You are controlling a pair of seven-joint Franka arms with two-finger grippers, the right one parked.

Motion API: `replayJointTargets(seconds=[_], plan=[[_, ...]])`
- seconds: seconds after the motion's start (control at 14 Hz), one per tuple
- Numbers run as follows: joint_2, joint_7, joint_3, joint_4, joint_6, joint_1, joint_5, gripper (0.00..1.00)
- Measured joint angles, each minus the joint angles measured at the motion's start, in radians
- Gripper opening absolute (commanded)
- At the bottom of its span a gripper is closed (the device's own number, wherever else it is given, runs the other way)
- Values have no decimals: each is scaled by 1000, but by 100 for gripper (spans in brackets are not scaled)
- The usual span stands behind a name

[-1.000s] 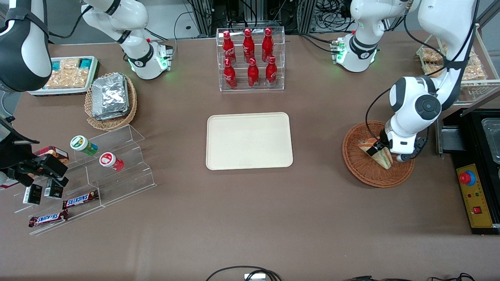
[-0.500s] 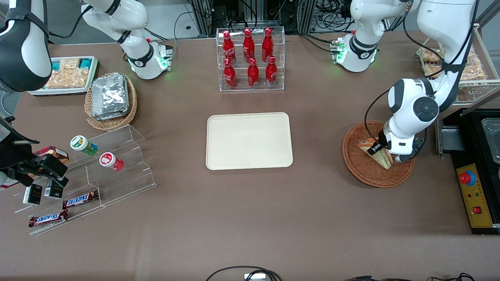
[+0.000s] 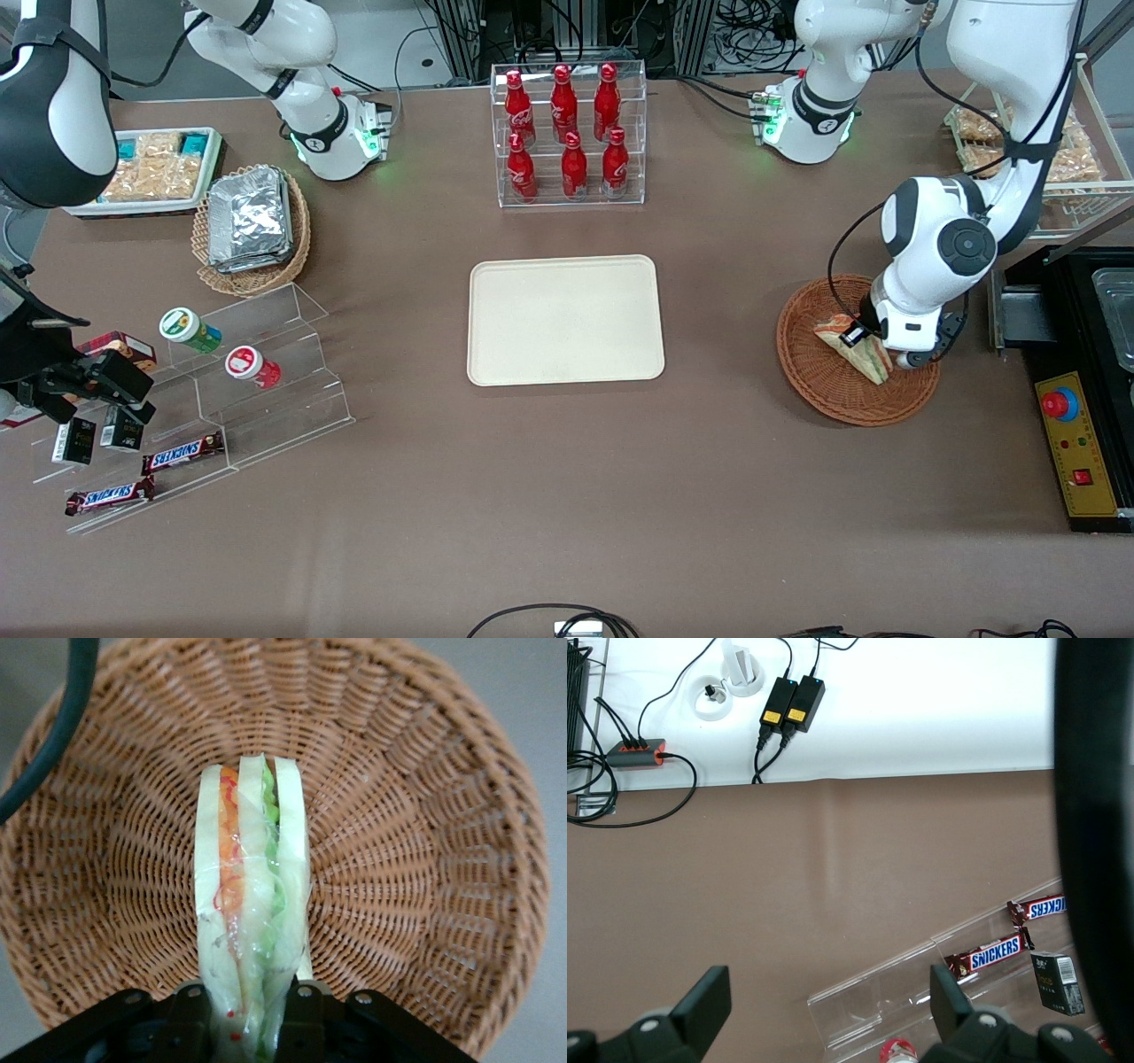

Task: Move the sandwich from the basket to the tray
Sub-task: 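Lower the open left gripper around the sandwich and close it, then lift the sandwich and carry it over the cream tray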

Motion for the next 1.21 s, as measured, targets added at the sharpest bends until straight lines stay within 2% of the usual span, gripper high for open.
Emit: replayJointTargets(seconds=[0.29,0.43,1.0,1.21], plan=[[-92,69,-57,95,-219,-7,4,0],[-112,73,-118,155,-301,-10,3,0],[-92,67,-377,233,-315,-18,-11,0],[-53,66,-489,257,-313,-29,16,0]])
